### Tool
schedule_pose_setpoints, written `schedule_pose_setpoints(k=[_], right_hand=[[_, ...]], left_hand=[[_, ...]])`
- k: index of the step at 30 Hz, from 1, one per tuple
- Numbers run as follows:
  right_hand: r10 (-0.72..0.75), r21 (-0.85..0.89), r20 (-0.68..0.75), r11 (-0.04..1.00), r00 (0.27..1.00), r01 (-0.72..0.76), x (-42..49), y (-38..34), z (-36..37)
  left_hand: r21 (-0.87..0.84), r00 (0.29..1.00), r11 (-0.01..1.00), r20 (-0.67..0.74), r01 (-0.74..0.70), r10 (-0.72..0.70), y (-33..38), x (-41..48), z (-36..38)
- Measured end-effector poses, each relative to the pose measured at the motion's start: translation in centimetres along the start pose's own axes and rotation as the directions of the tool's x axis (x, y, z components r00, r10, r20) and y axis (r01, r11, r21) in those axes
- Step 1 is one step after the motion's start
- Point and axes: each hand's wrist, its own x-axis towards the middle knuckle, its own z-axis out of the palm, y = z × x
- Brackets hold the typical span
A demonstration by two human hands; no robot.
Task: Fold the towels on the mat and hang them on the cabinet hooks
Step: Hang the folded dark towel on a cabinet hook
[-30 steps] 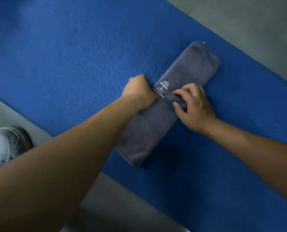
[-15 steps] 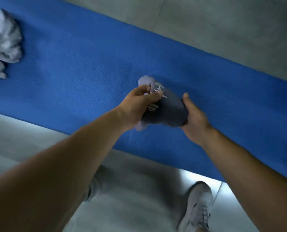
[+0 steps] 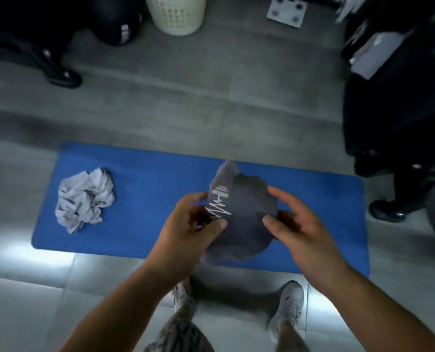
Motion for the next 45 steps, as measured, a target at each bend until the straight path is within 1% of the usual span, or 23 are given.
schedule_pose_setpoints(k=[1, 3, 5, 7, 10, 12, 14, 16, 18, 20, 22, 24, 26, 27, 29, 31, 34, 37, 40, 42, 45], right_hand=[[-0.04, -0.064, -0.02, 0.997, 0.999, 0.038, -1.2, -1.6, 0.5], [-0.09, -0.132, -0.05, 0.988, 0.995, 0.083, -3.4, -4.5, 1.5], [-0.132, -0.188, -0.076, 0.975, 0.988, 0.116, -5.1, -6.8, 2.3], [-0.163, -0.265, -0.078, 0.954, 0.984, 0.137, -6.5, -8.4, 2.7], [-0.202, -0.354, -0.096, 0.922, 0.975, 0.156, -8.1, -9.8, 2.9], [-0.194, -0.413, -0.11, 0.901, 0.975, 0.133, -9.0, -10.7, 2.6], [-0.196, -0.521, -0.118, 0.847, 0.973, 0.108, -9.9, -11.8, 2.2], [-0.241, -0.639, -0.1, 0.759, 0.965, 0.124, -10.9, -12.7, 1.5], [-0.248, -0.675, -0.067, 0.725, 0.966, 0.139, -11.6, -13.3, 0.7], [-0.232, -0.696, -0.036, 0.704, 0.972, 0.142, -12.2, -13.5, -0.3], [-0.228, -0.703, -0.021, 0.695, 0.973, 0.148, -12.8, -13.5, -1.5], [-0.248, -0.667, -0.024, 0.725, 0.968, 0.169, -13.6, -13.6, -2.8], [-0.268, -0.631, -0.056, 0.756, 0.962, 0.174, -14.3, -13.4, -4.3], [-0.274, -0.617, -0.086, 0.77, 0.958, 0.165, -14.5, -13.1, -5.2], [-0.277, -0.576, -0.159, 0.805, 0.948, 0.139, -14.9, -12.4, -7.3], [-0.262, -0.55, -0.234, 0.83, 0.936, 0.094, -15.2, -11.7, -9.4], [-0.264, -0.565, -0.335, 0.824, 0.904, 0.031, -15.1, -10.8, -12.3], [-0.292, -0.576, -0.398, 0.818, 0.87, 0.011, -14.3, -11.0, -14.8], [-0.296, -0.563, -0.464, 0.827, 0.835, -0.019, -12.6, -12.0, -17.1], [-0.28, -0.528, -0.503, 0.849, 0.818, -0.034, -11.0, -13.0, -18.4], [-0.278, -0.5, -0.531, 0.866, 0.8, -0.032, -7.4, -15.0, -20.1]], left_hand=[[0.089, 0.999, 0.995, 0.025, -0.049, 0.047, 1.9, -0.8, -1.0], [0.246, 0.988, 0.959, 0.104, -0.14, 0.117, 5.3, -2.4, -2.6], [0.342, 0.972, 0.914, 0.156, -0.219, 0.174, 8.2, -3.7, -3.9], [0.444, 0.958, 0.85, 0.178, -0.283, 0.225, 10.5, -4.6, -4.8], [0.627, 0.932, 0.69, 0.227, -0.361, 0.281, 13.1, -5.6, -5.4], [0.714, 0.911, 0.569, 0.269, -0.407, 0.314, 14.1, -6.3, -5.3], [0.767, 0.892, 0.473, 0.289, -0.433, 0.348, 15.0, -7.3, -4.9], [0.804, 0.877, 0.394, 0.303, -0.445, 0.372, 15.8, -8.3, -4.3], [0.828, 0.864, 0.326, 0.326, -0.457, 0.383, 16.2, -8.8, -3.7], [0.829, 0.854, 0.303, 0.341, -0.47, 0.392, 16.6, -9.2, -3.0], [0.811, 0.841, 0.316, 0.351, -0.493, 0.412, 16.9, -9.5, -2.2], [0.771, 0.838, 0.376, 0.357, -0.513, 0.412, 17.2, -9.4, -1.4], [0.729, 0.856, 0.458, 0.369, -0.508, 0.362, 17.8, -8.8, -0.6], [0.729, 0.859, 0.458, 0.388, -0.508, 0.335, 18.1, -8.2, -0.2], [0.781, 0.863, 0.374, 0.419, -0.501, 0.283, 19.1, -6.7, 0.7], [0.841, 0.881, 0.278, 0.405, -0.464, 0.244, 20.2, -4.9, 2.0], [0.891, 0.902, 0.189, 0.37, -0.413, 0.222, 21.0, -1.7, 4.1], [0.917, 0.912, 0.098, 0.364, -0.386, 0.188, 22.0, 2.2, 6.6], [0.917, 0.911, 0.071, 0.377, -0.393, 0.167, 24.0, 6.0, 9.2], [0.909, 0.904, 0.076, 0.394, -0.41, 0.168, 25.6, 8.6, 10.9], [0.886, 0.877, 0.068, 0.438, -0.458, 0.197, 28.4, 13.3, 13.1]])
